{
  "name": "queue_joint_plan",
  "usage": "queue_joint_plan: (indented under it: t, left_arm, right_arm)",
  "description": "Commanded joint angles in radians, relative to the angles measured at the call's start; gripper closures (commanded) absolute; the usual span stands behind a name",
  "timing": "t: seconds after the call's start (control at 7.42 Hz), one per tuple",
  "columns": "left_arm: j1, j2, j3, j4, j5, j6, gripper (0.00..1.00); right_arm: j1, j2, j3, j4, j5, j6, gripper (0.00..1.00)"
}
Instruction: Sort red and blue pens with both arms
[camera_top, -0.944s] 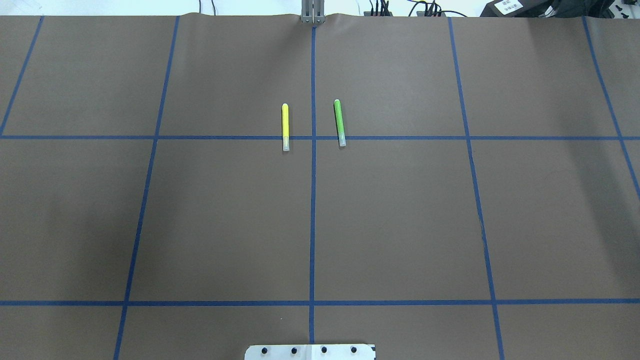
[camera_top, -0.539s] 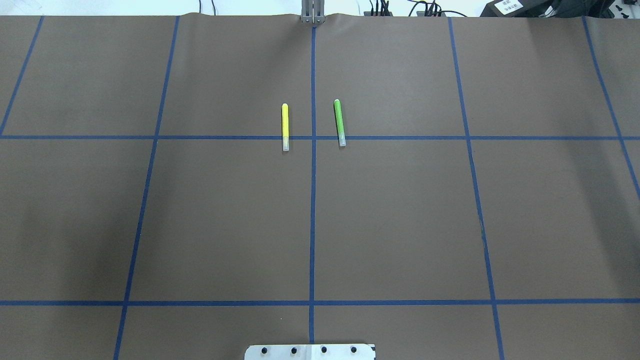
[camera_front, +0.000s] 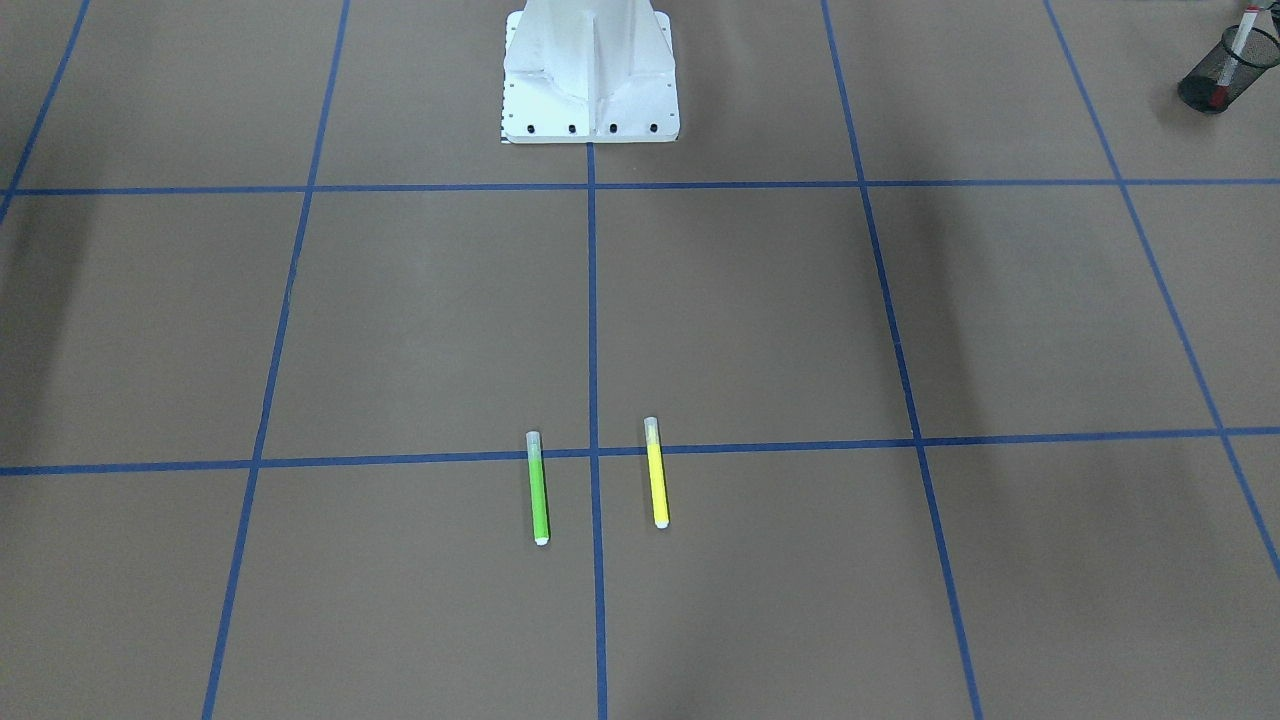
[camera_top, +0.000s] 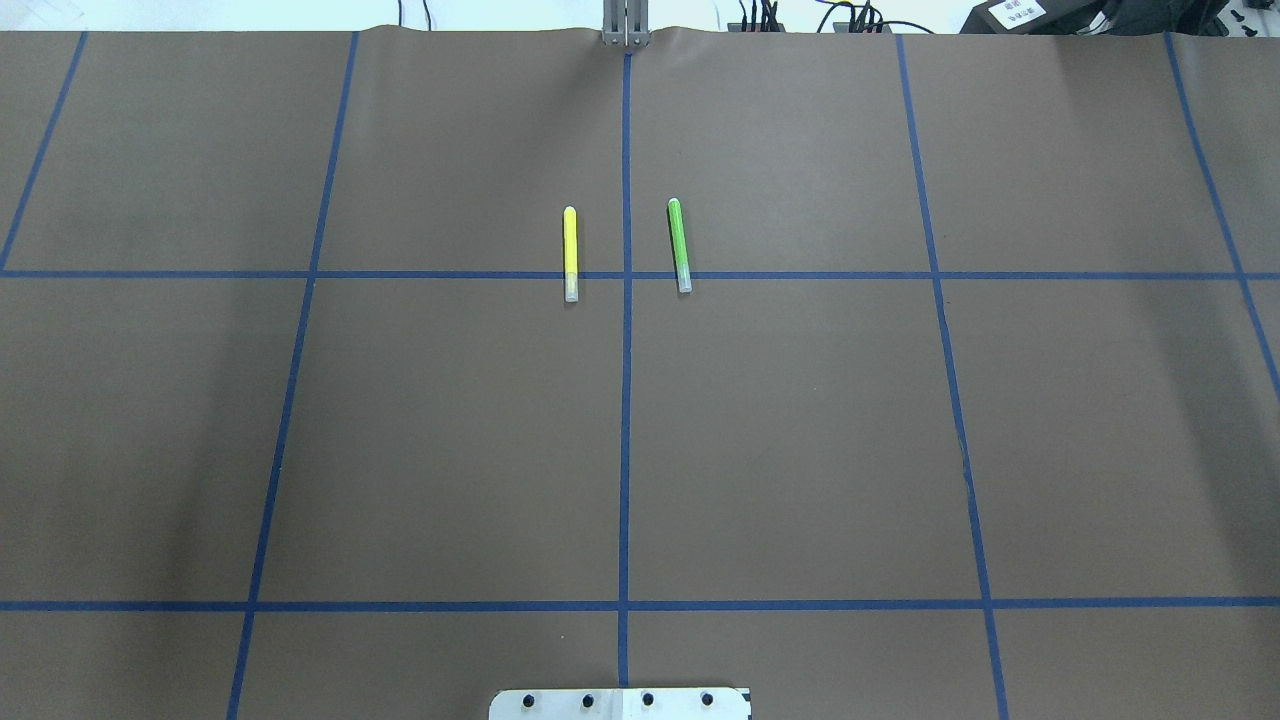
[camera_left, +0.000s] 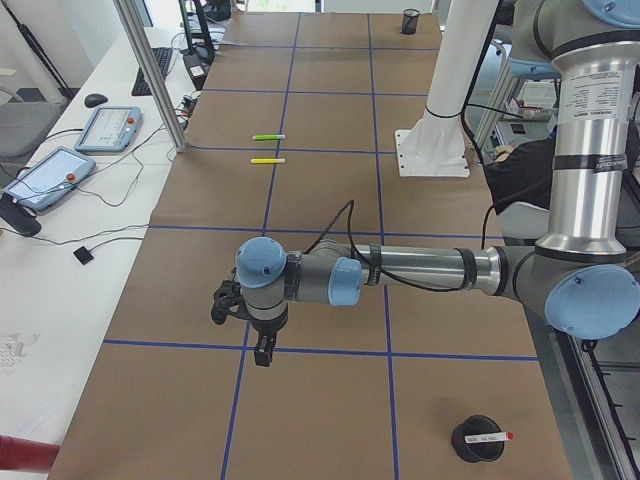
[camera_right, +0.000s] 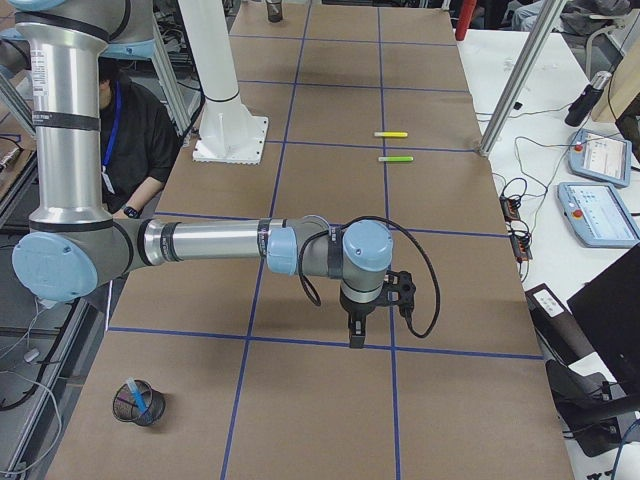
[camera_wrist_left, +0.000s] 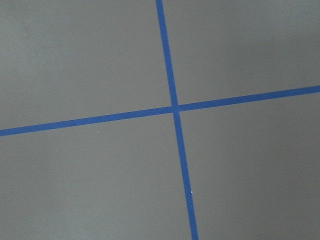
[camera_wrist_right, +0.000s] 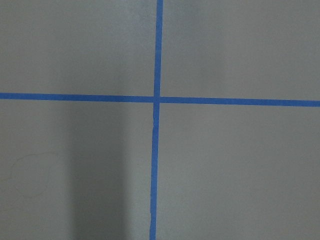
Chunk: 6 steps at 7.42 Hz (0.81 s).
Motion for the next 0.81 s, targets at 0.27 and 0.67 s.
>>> queue_joint_plan:
  t: [0.27,0.67]
  left_arm:
    - [-0.003,0.002,0.006,0.000,0.004,0.003,0.00]
    - [-0.003,0.001,0.014,0.002,0.003,0.002,0.00]
  right_arm:
    - [0.000,-0.016,-0.006,0.004,-0.001,-0.003,0.00]
    - [0.000,-0.014,-0.001,0.004,0.001,-0.002,0.00]
